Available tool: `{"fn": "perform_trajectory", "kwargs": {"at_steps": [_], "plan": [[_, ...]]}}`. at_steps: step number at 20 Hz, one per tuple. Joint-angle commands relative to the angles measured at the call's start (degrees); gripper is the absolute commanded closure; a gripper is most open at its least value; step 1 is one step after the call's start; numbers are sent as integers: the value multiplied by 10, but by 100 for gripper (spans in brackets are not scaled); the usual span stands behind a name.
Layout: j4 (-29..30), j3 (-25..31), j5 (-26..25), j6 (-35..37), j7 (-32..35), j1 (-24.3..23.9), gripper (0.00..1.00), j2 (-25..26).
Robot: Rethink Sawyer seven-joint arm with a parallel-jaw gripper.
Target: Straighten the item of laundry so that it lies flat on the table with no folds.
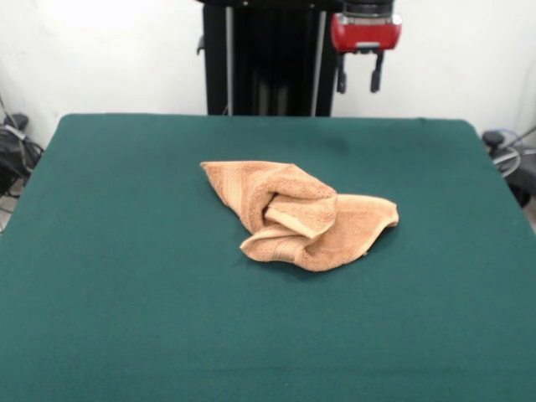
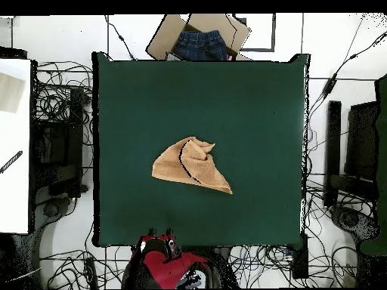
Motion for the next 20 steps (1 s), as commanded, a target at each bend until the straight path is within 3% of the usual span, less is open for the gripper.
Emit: {"fn": "perform_trajectory", "kwargs": {"at_steps": [1,11,20], "plan": [[-51,41,23,44,61,7,0,16],[-44,38,30,53,63,16,0,2],[-33,46,45,121,56,25,0,-60]]}}
